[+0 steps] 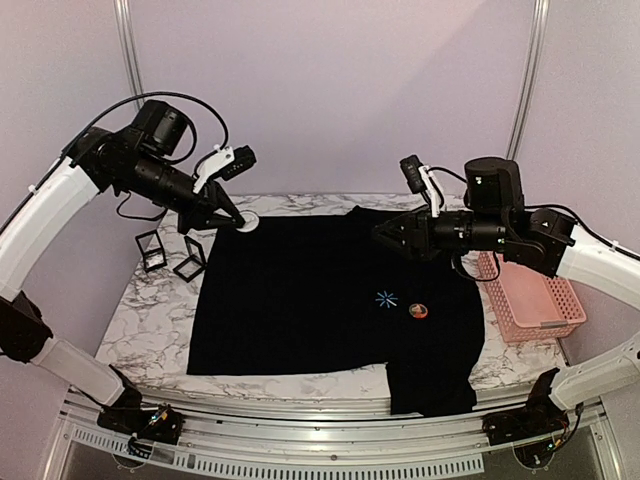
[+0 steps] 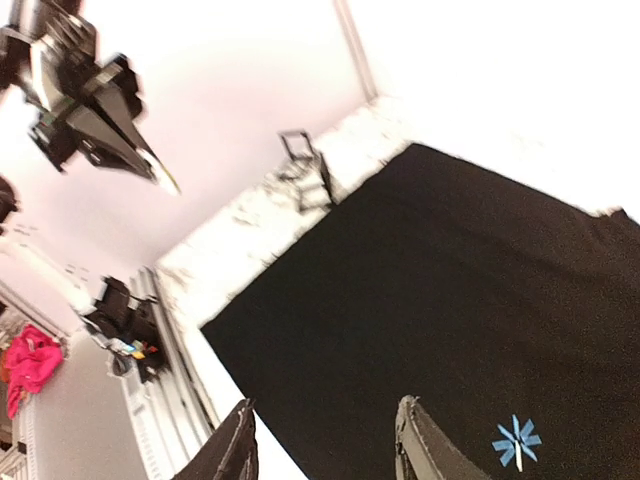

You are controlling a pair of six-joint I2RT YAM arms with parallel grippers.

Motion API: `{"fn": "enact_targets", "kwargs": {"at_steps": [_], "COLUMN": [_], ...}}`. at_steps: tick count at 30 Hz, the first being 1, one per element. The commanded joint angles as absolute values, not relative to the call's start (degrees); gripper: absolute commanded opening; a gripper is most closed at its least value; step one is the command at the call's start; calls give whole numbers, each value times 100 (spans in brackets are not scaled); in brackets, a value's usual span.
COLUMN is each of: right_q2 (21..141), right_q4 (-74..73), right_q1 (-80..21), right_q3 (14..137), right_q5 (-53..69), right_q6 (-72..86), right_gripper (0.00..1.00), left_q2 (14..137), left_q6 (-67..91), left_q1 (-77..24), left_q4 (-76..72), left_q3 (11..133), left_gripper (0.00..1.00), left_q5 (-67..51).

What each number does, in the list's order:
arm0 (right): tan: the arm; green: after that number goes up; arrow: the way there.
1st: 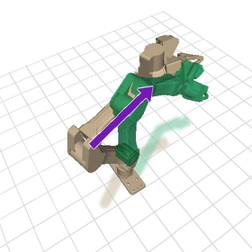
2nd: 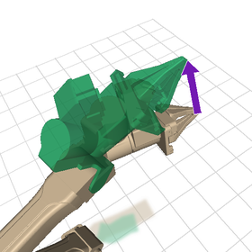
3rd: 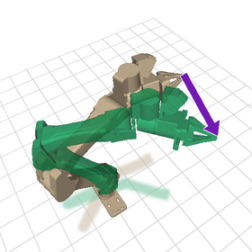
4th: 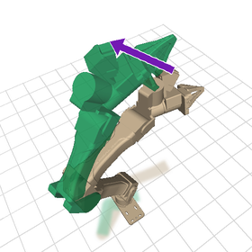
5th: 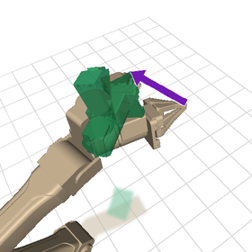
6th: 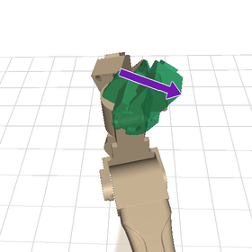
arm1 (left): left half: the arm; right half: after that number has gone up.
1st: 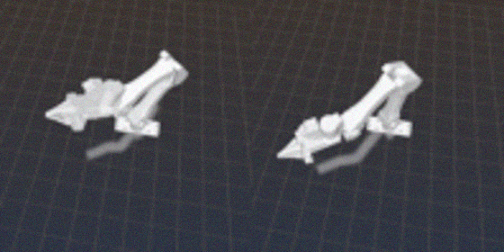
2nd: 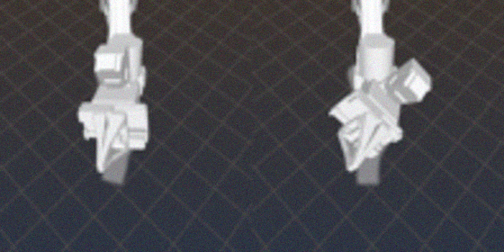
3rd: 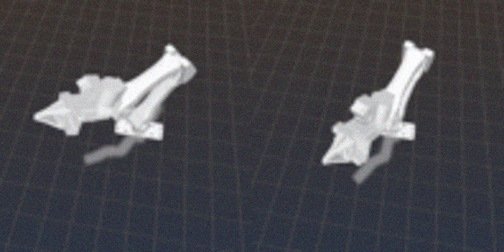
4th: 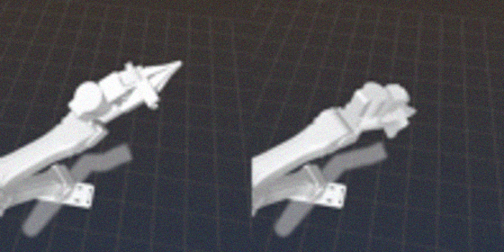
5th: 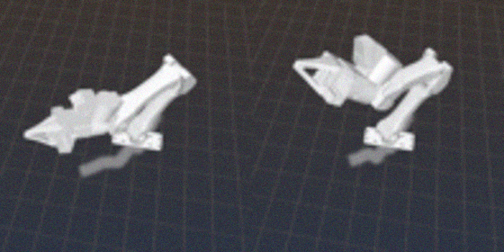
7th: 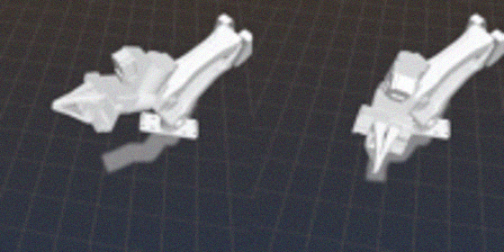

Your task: Pin the brooch onto the clothing

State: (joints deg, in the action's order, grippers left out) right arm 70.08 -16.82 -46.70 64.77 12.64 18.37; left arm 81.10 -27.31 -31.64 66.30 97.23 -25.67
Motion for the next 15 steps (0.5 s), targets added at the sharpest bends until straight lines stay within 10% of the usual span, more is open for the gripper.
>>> {"fn": "enact_targets", "kwargs": {"at_steps": [1,15], "right_q2": [6700,6605], "right_q4": [512,2140], "right_q1": [-4735,-4825], "right_q3": [6010,5584], "right_q5": [2799,3785], "right_q6": [1410,1197], "right_gripper": [46,68], "left_q2": [8207,8710], "left_q6": [-2552,-893], "left_q1": [-4077,-5475], "left_q4": [6503,2018], "left_q3": [10108,9357], "left_gripper": [0,0], "left_q5": [-2845,-3476]}}
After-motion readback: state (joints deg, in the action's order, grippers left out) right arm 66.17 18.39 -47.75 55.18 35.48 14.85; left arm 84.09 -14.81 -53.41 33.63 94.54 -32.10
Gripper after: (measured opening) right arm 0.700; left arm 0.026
